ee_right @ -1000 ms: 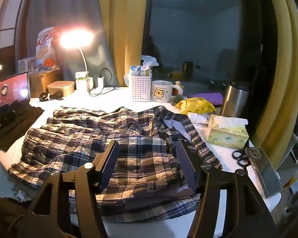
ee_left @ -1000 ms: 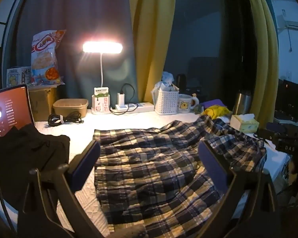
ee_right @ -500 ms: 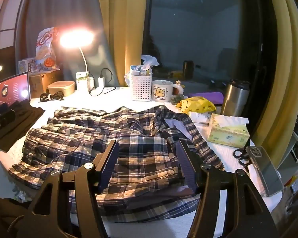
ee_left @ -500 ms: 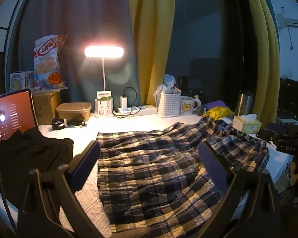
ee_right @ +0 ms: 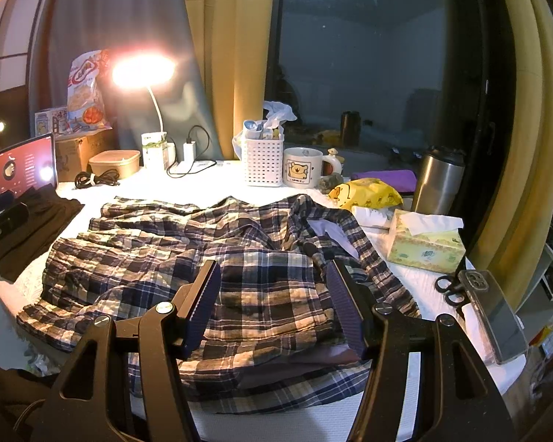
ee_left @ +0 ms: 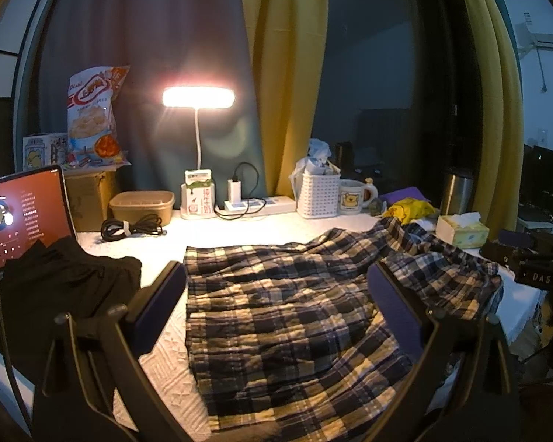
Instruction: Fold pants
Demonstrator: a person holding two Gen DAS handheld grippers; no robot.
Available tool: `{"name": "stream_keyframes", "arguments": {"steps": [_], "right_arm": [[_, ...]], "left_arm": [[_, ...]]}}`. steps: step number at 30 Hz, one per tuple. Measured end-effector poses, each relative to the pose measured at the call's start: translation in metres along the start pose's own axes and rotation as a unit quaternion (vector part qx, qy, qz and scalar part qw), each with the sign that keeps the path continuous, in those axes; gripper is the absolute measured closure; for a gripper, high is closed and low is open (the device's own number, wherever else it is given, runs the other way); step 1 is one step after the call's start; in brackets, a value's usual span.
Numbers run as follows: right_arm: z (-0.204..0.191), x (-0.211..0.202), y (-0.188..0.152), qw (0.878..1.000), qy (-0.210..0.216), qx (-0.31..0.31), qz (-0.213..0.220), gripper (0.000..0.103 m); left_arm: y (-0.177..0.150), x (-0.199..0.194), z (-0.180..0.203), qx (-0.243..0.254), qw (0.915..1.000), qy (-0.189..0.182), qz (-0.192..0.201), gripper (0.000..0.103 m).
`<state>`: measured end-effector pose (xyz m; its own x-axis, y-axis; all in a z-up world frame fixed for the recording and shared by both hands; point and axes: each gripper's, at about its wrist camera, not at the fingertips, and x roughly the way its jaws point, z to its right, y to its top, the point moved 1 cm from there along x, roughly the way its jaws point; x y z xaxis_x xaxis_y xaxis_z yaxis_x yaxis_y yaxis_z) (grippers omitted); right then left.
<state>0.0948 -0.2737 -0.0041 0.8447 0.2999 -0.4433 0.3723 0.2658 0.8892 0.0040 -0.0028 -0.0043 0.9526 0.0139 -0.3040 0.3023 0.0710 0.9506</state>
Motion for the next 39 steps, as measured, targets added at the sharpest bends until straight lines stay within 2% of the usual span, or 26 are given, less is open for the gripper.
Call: {"name": "stream_keyframes", "arguments": {"steps": [39], "right_arm": [[-0.0026, 0.0016, -0.0006, 1.0, 0.002, 0.001, -0.002, 0.04]], "left_arm": [[0.0018, -0.0027, -0.0023, 0.007, 0.9999, 0.009, 0.003, 0.004]]}}
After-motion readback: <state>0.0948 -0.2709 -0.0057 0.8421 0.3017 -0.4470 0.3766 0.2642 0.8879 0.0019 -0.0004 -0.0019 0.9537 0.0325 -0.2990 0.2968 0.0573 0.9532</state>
